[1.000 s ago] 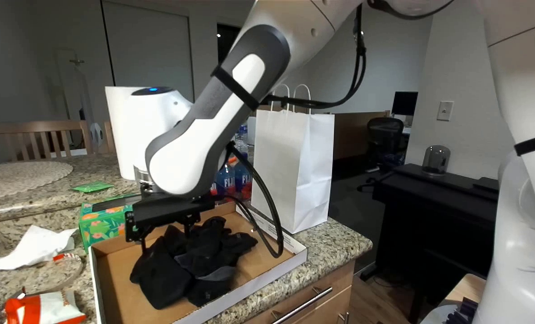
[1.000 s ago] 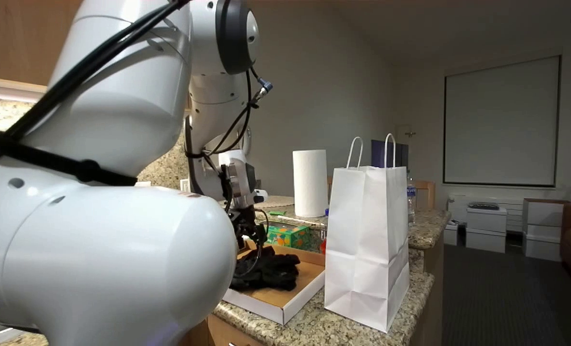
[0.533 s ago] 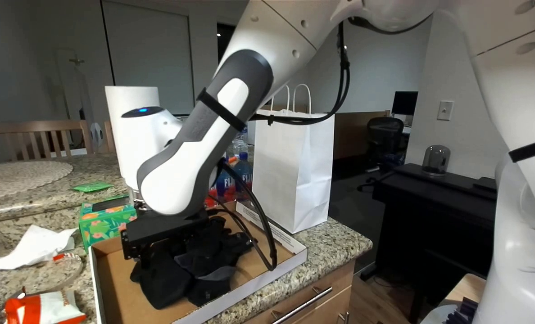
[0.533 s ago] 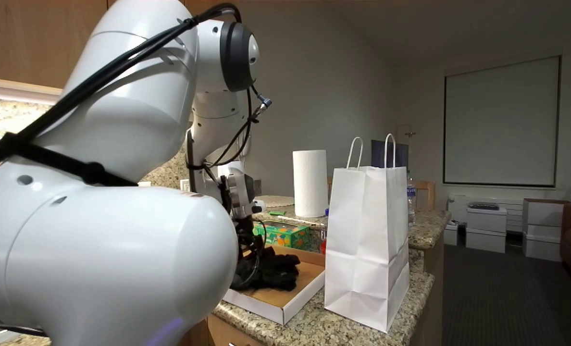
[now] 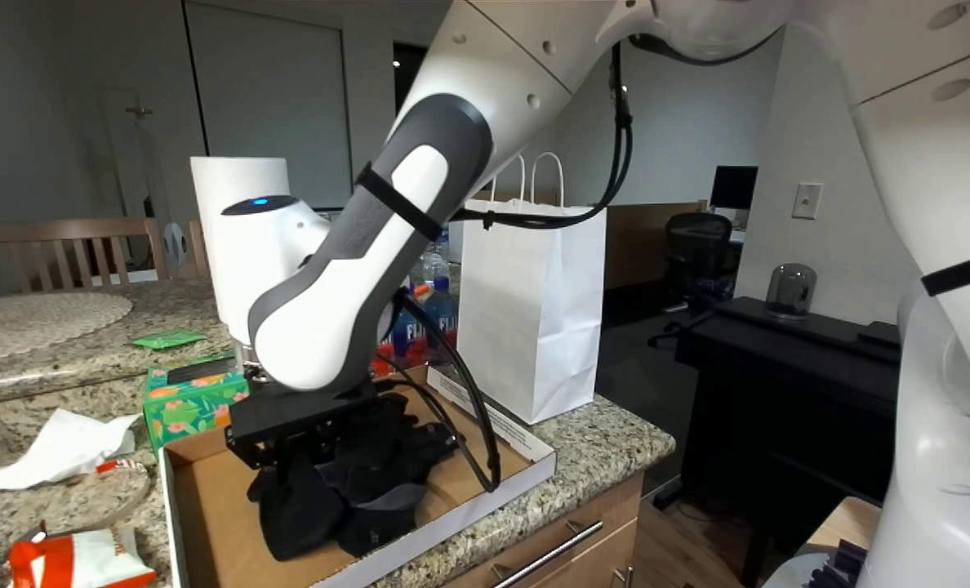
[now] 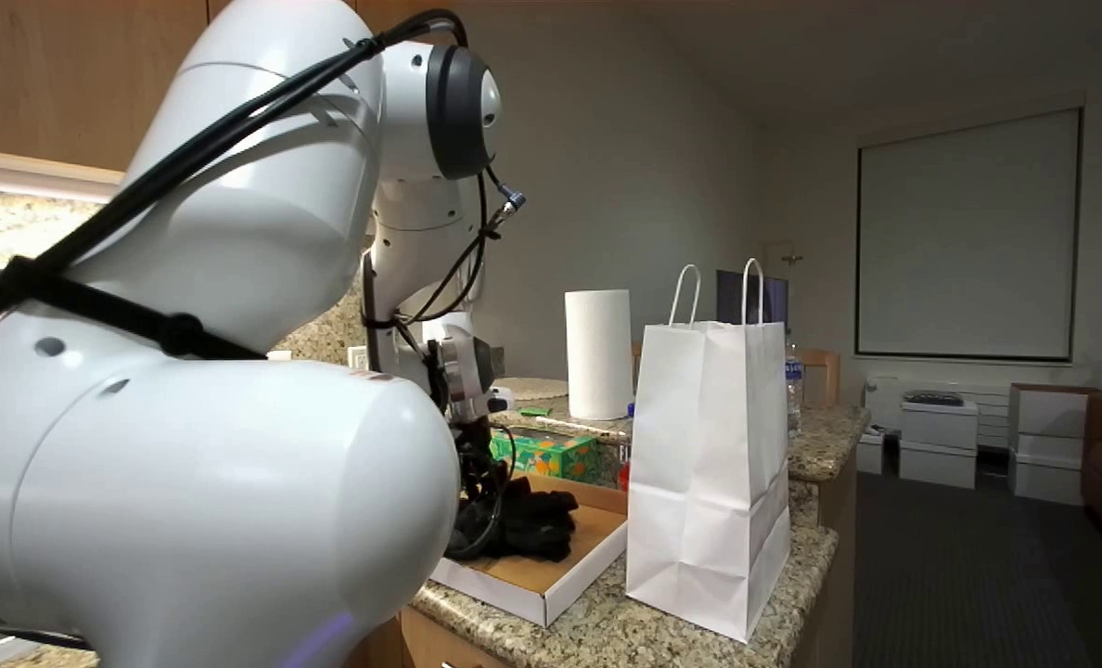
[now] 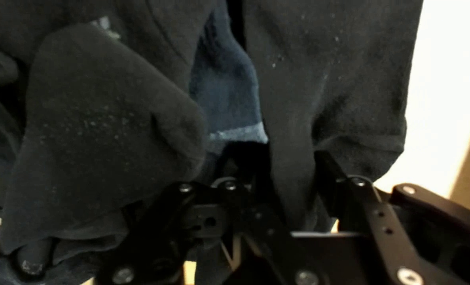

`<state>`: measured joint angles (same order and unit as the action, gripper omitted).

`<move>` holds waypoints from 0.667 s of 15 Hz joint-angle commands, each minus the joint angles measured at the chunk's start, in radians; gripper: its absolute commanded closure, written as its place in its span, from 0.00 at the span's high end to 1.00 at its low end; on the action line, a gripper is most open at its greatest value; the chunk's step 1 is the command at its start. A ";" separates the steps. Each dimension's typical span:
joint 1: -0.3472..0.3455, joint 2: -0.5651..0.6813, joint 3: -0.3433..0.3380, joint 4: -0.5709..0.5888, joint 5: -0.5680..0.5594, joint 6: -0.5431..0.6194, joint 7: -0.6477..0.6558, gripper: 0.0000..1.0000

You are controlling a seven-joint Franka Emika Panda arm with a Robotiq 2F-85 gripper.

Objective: Put the socks in the bag

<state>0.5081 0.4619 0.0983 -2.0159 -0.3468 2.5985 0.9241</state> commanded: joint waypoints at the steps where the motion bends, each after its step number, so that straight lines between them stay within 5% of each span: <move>1: 0.019 -0.002 -0.002 -0.014 0.021 -0.015 0.011 0.09; 10: 0.015 -0.054 0.006 -0.034 0.077 -0.032 0.011 0.09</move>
<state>0.5233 0.4560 0.0990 -2.0158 -0.2985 2.5924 0.9242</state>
